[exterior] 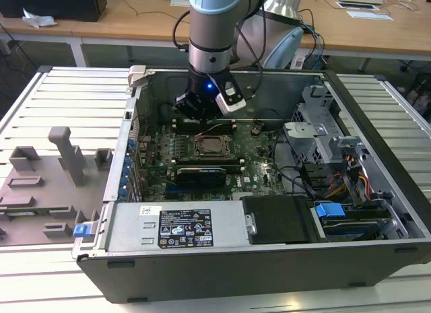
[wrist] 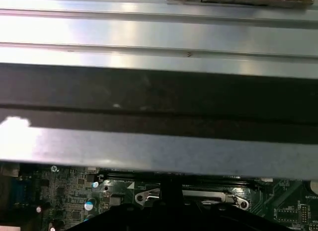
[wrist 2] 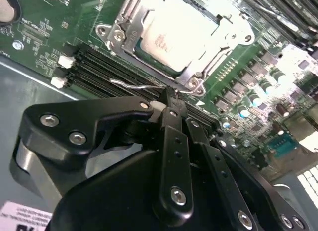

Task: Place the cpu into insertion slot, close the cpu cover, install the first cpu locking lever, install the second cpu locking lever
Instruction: 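Install the first cpu locking lever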

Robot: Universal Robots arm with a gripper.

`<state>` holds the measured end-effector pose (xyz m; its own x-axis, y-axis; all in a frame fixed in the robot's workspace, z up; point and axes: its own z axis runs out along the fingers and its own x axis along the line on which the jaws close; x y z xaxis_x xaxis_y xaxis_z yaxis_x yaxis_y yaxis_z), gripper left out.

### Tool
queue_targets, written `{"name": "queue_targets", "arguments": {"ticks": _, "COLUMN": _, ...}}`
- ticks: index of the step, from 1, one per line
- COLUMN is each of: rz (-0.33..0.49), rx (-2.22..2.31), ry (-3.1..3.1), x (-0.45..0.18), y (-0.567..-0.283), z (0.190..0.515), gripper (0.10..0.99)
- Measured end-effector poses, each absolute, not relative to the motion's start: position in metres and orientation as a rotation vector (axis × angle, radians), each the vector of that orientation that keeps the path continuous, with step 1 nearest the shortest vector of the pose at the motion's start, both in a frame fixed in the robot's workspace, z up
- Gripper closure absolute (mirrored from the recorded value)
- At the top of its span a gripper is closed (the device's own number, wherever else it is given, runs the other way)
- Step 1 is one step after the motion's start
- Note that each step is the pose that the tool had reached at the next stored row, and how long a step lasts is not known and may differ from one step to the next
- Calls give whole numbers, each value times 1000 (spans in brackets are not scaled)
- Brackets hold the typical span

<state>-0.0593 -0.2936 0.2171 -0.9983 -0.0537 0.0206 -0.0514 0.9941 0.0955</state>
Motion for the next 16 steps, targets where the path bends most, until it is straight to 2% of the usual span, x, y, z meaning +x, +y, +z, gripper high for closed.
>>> {"name": "queue_targets", "arguments": {"ticks": 16, "rz": -147, "rx": 81, "ry": -3103, "x": -22, "y": -296, "z": 201, "gripper": 980}}
